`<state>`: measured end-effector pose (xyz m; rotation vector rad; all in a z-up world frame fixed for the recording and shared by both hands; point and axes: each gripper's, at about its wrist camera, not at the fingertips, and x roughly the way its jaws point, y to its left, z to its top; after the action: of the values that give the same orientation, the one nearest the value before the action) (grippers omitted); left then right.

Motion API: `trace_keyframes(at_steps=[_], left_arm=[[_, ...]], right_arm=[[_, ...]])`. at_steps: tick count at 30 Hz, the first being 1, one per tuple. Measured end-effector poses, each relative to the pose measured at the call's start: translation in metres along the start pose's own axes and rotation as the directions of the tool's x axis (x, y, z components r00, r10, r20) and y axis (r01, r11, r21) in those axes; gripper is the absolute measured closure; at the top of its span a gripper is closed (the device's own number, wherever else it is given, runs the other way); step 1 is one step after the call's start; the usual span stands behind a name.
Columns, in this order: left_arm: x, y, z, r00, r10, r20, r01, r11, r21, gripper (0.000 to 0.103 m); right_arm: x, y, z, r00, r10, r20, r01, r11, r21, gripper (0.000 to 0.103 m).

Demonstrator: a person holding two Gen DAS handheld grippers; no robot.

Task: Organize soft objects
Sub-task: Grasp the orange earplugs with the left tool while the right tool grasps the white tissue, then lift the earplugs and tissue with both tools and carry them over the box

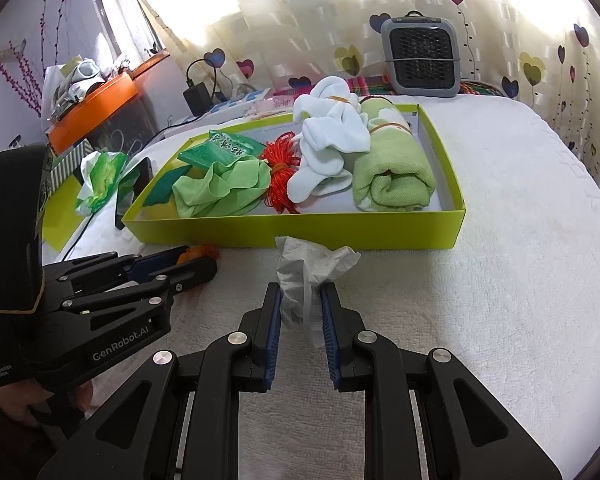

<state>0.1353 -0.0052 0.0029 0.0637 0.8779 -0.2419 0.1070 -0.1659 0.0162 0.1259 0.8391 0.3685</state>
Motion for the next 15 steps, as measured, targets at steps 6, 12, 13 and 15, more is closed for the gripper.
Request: trace_keyframes(at_steps=[6,12,13,15], left_arm=[[-0.0004,0.0006,0.0001,1.000,-0.002,0.001,0.002,1.000,-0.002,0.082],[-0.0003,0.0007,-0.0006,1.000,-0.003,0.001,0.003,1.000,-0.004,0.082],[-0.0008,0.0006,-0.0007,1.000,-0.003,0.001,0.003,1.000,-0.004,0.082],[-0.0008,0.0008,-0.0008,1.000,-0.004,0.002,0.004,1.000,-0.004,0.082]], right_arm=[[0.0000,-0.0001,0.0000,1.000,0.000,-0.003,0.000,1.000,0.000,0.082],[0.0000,-0.0001,0.0000,1.000,-0.001,-0.002,0.001,1.000,0.000,0.082],[0.0001,0.0000,0.0000,1.000,0.000,-0.002,0.000,1.000,0.000,0.082],[0.0000,0.0002,-0.0001,1.000,-0.001,-0.002,0.001,1.000,0.000,0.082]])
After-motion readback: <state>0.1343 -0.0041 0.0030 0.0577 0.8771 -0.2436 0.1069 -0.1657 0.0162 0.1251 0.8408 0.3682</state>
